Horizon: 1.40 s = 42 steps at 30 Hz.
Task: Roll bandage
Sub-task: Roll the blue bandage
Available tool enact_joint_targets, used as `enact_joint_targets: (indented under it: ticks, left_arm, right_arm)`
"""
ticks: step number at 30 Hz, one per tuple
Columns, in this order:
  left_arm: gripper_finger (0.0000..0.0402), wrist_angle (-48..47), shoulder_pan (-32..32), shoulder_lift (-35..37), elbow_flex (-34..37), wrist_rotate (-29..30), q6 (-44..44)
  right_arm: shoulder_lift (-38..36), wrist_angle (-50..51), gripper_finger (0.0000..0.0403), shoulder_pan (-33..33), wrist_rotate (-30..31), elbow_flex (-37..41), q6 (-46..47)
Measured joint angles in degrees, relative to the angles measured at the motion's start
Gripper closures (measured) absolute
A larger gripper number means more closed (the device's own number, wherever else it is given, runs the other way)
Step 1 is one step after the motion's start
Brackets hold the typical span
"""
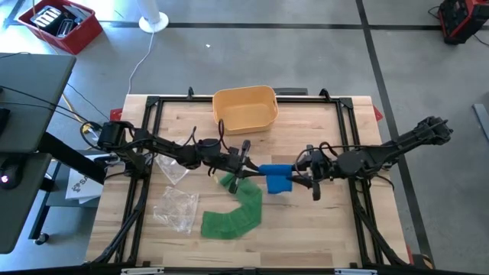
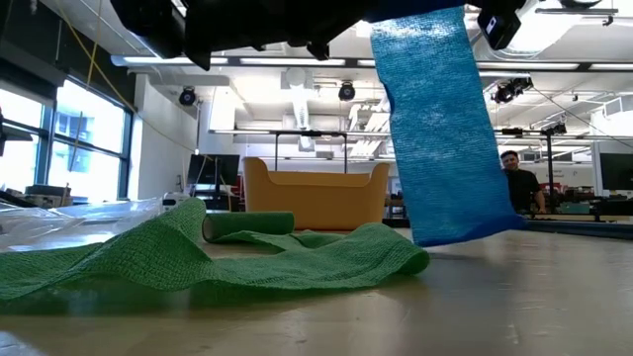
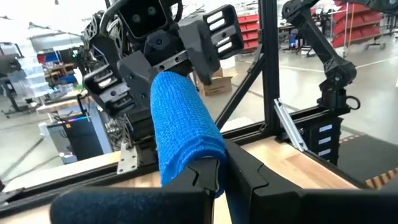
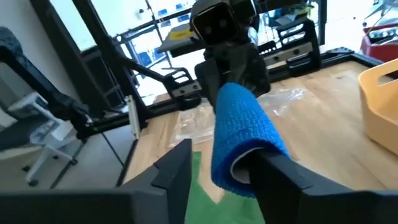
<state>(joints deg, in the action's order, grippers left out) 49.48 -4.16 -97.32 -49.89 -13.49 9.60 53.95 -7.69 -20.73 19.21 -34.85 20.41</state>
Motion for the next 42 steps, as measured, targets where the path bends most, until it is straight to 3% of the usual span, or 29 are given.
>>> enact_joint_targets:
  ticks: [3,7,10,14,18,21,25,32,38,42]
  left_arm:
    - [0.0388,0.1,0.0,0.0,0.0,0.1,-3.1]
    - [0.0370,-0.3,0.3,0.0,0.0,1.6,-15.9]
    - [0.0342,-0.4,1.7,-0.1,0.0,-1.0,-29.5]
    - [0.0302,-0.2,3.8,-0.2,0.0,-7.3,-46.3]
    - [0.0276,1.1,4.5,-0.2,-0.1,-9.1,-51.9]
    - [0.0272,1.6,4.6,-0.2,-0.1,-9.0,-53.1]
    - [0.0295,1.6,4.7,-0.2,-0.1,-7.5,-52.4]
    - [0.0389,1.8,4.2,-0.2,-0.1,-7.2,-44.0]
    - [0.0391,1.9,4.0,-0.1,-0.1,-7.2,-36.0]
    - [0.0397,1.7,4.0,-0.1,-0.1,-7.4,-25.4]
  right_arm:
    - [0.3,0.2,0.0323,0.0,0.9,0.0,-3.5]
    - [0.7,0.6,0.0391,-0.4,1.8,0.0,-11.3]
    - [1.0,0.6,0.0383,-0.6,1.9,0.0,-20.9]
    - [1.5,2.1,0.0386,-1.7,0.1,0.0,-42.5]
    - [1.7,4.8,0.0393,-2.9,-1.8,0.0,-63.7]
    - [1.7,5.5,0.0394,-3.2,-1.6,0.0,-69.3]
    - [1.6,5.6,0.0389,-3.2,-1.8,0.0,-67.1]
    - [1.6,5.6,0.0384,-3.3,-2.1,0.0,-59.7]
    - [1.3,5.5,0.0382,-3.3,2.3,0.0,-36.7]
    - [1.3,5.5,0.0358,-3.3,2.8,0.0,-24.2]
